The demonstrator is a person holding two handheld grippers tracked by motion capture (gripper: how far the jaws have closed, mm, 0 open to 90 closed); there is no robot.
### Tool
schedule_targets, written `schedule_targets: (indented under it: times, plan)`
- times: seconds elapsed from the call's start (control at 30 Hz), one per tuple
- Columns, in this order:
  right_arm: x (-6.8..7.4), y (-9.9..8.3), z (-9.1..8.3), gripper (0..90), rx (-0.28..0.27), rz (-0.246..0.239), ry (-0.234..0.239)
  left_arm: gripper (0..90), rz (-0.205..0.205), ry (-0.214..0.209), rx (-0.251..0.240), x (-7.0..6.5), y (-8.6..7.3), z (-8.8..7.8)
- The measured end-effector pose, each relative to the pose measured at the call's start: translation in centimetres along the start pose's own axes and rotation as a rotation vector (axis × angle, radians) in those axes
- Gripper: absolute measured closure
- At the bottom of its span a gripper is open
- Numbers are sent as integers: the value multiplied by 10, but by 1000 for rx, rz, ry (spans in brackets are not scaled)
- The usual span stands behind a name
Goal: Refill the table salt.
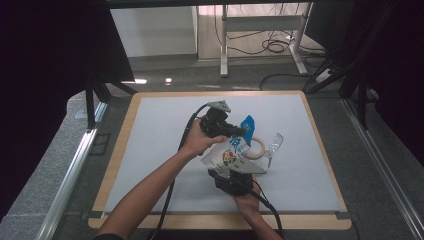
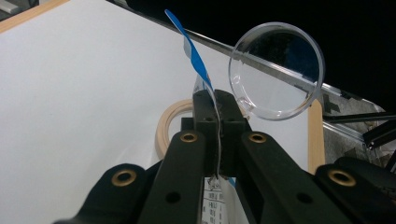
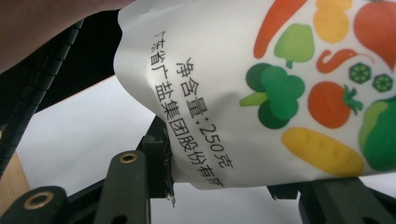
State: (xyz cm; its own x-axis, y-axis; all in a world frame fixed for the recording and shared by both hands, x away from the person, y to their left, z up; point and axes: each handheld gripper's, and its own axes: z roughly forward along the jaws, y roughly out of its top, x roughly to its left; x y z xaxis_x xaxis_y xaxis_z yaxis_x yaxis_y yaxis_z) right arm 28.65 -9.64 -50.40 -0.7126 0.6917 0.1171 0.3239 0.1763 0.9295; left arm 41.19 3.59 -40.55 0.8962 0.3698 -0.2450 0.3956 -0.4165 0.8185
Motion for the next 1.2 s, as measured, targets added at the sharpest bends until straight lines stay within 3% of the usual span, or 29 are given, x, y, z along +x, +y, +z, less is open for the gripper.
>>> schedule_targets:
  times: [0.3,1.2]
  plan:
    - [-1,3,-2,529,-18,26,5,898,6,-4,11,1,5,2]
    - [-2,2,-4,531,-30,26,17,898,4,-11,16,2,5,3]
